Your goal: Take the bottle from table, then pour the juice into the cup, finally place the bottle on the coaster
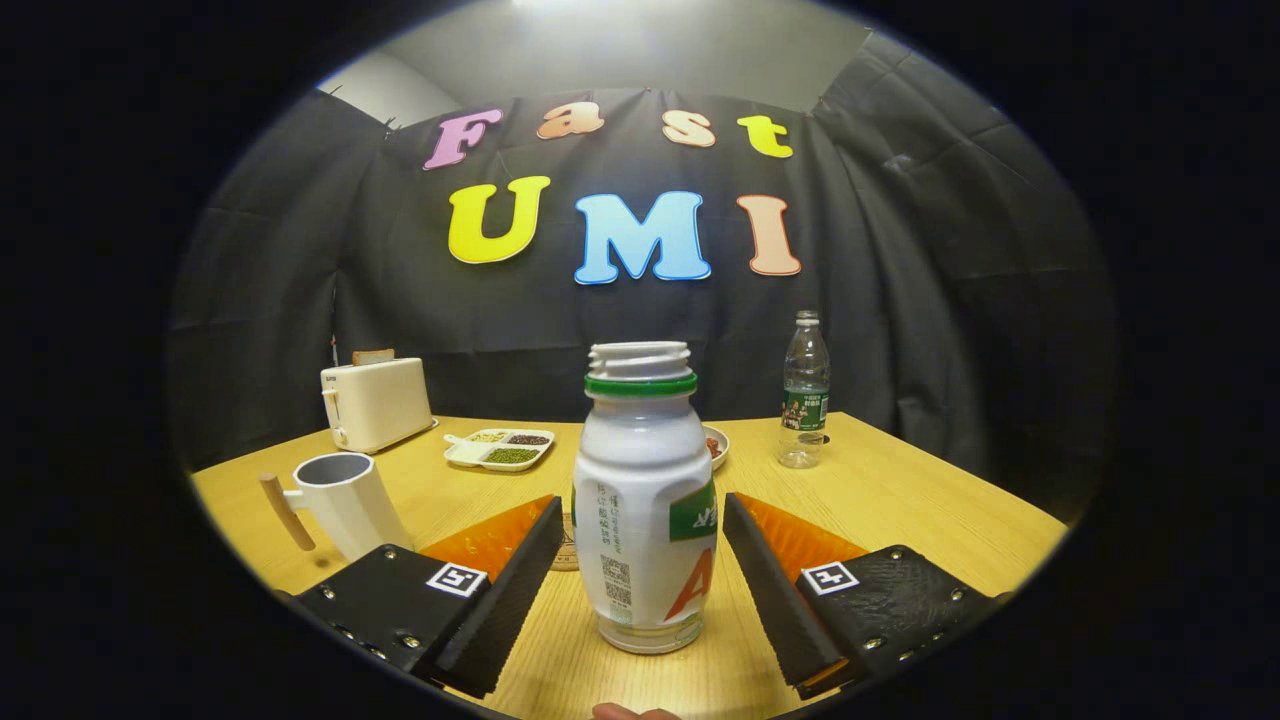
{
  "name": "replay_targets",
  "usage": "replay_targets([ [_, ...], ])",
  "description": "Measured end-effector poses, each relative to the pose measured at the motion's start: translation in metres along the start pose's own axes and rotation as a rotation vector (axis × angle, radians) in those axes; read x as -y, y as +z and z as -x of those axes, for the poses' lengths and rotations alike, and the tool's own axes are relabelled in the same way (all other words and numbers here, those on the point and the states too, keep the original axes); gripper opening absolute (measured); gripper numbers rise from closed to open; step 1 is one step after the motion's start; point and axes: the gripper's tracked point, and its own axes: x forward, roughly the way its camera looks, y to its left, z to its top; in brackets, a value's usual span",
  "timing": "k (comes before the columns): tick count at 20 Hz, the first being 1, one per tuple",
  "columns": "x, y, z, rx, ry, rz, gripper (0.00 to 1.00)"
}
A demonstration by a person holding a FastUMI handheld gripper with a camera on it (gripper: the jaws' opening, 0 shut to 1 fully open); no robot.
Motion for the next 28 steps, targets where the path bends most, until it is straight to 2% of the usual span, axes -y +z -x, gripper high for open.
replay_targets([
  [3,0.003,-0.002,-0.007,-0.001,-0.016,0.000,0.98],
  [4,0.003,-0.001,-0.008,-0.001,-0.011,-0.001,0.92],
  [5,0.002,0.000,-0.008,-0.003,-0.013,0.006,0.79],
  [6,0.002,0.000,-0.009,-0.006,-0.007,0.023,0.73],
  [7,-0.001,0.000,-0.009,-0.006,-0.003,0.041,0.72],
  [13,-0.015,0.022,-0.009,0.012,0.019,0.158,0.71],
  [19,-0.042,0.043,-0.013,0.019,0.052,0.352,0.71],
  [28,-0.073,0.043,-0.021,-0.020,0.102,0.623,0.72],
])
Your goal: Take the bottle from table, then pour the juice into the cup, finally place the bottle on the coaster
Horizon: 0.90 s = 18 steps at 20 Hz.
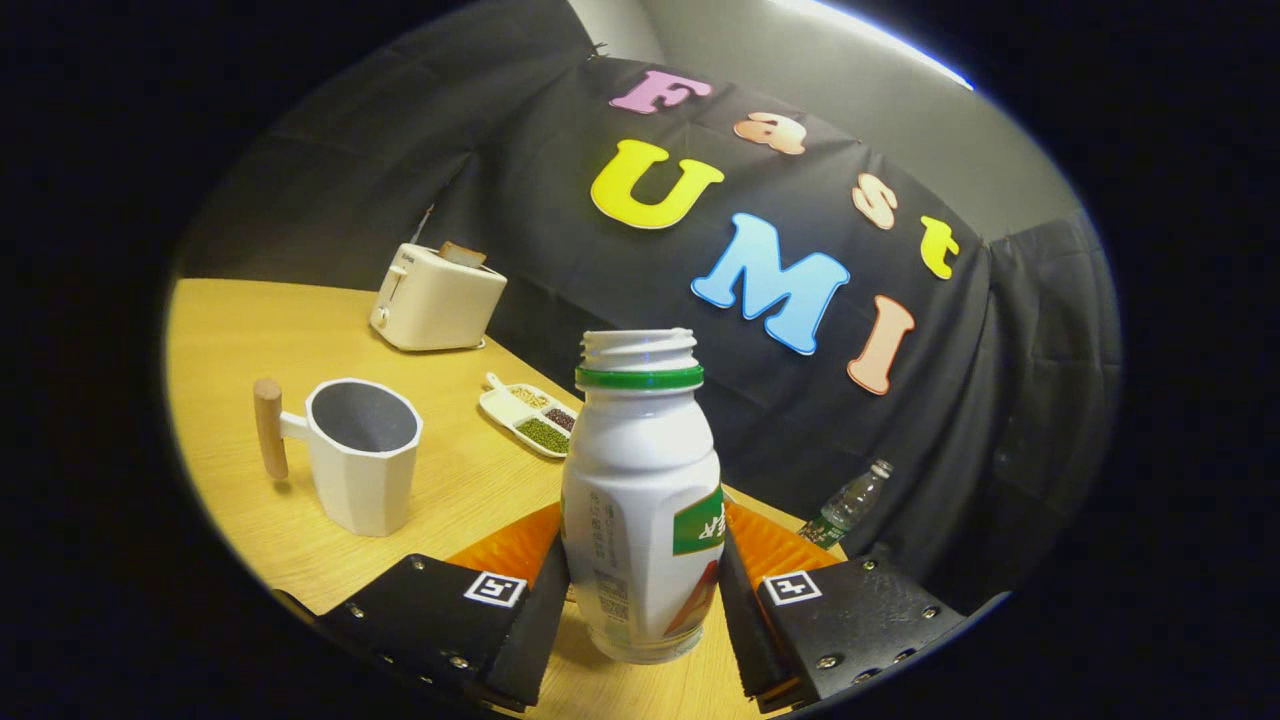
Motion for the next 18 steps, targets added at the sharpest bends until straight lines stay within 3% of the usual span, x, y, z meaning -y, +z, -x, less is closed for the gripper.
replay_targets([
  [18,-0.049,-0.006,-0.010,-0.056,0.089,0.428,0.72],
])
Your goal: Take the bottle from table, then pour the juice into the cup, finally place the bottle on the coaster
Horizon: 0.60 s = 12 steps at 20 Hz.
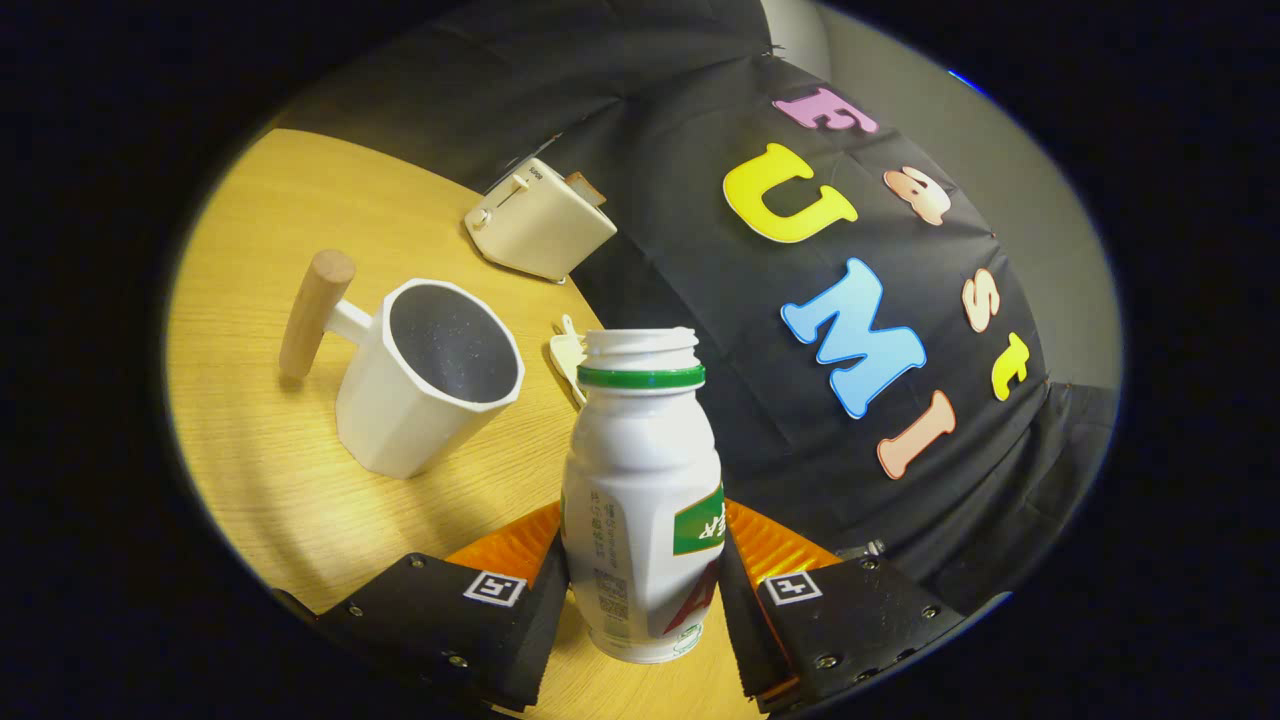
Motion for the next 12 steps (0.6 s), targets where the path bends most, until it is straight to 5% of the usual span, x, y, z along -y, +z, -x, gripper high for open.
replay_targets([
  [12,0.0008,0.0064,-0.0085,-0.007,-0.064,0.294,0.71],
])
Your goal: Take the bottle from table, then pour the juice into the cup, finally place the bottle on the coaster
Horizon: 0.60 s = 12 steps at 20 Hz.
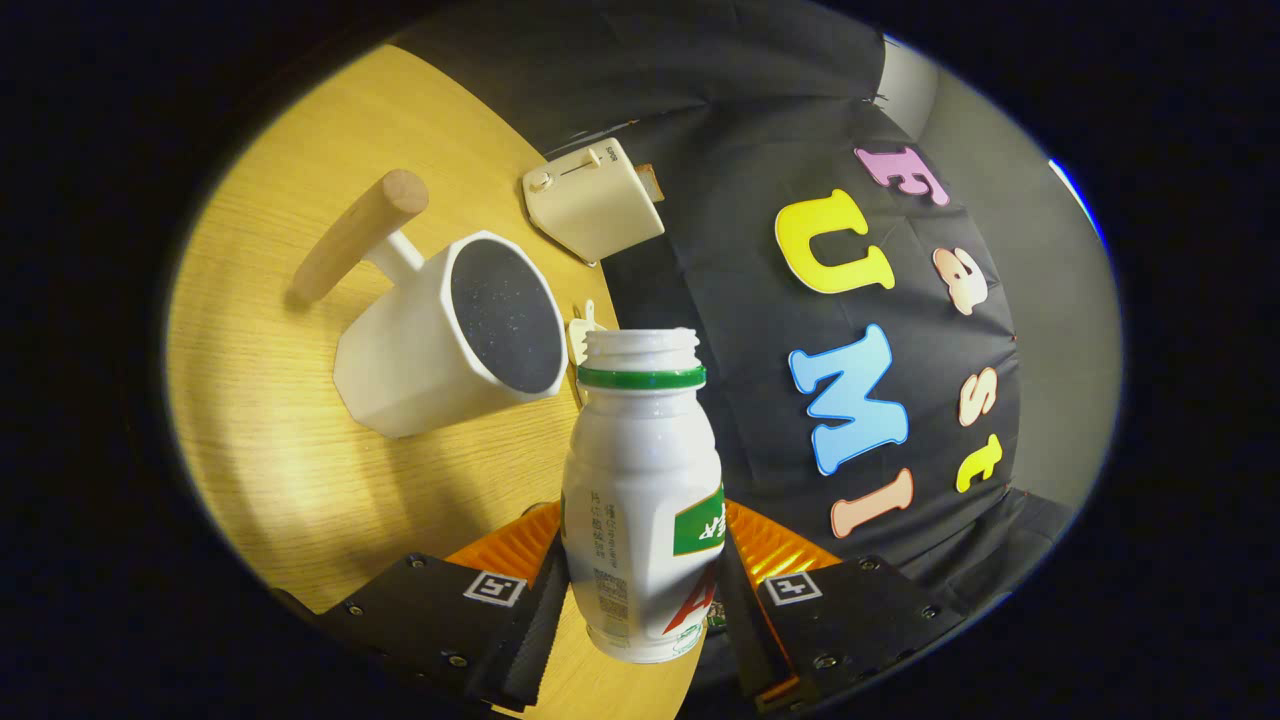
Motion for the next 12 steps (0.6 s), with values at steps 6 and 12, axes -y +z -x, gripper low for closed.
replay_targets([
  [6,0.0020,-0.0005,-0.0030,-0.015,-0.013,0.082,0.71],
  [12,0.0074,0.0026,-0.0050,-0.020,-0.035,0.161,0.71],
])
